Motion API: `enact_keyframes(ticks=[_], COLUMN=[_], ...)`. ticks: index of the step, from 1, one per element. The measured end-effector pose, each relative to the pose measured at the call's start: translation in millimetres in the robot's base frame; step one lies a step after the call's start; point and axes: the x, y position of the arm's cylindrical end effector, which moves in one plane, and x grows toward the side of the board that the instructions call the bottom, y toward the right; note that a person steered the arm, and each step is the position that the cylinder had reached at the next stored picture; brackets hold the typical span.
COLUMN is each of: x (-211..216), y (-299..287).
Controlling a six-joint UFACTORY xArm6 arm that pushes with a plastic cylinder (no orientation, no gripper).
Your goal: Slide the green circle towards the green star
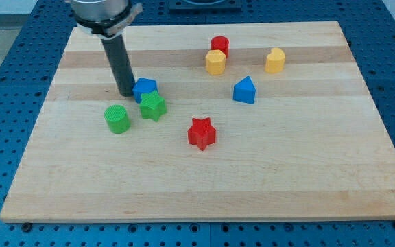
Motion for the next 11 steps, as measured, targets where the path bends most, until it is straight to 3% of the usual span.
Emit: enact_keyframes(ticks=[6, 11], x=[22.8, 8.5], y=[108.3, 130.4])
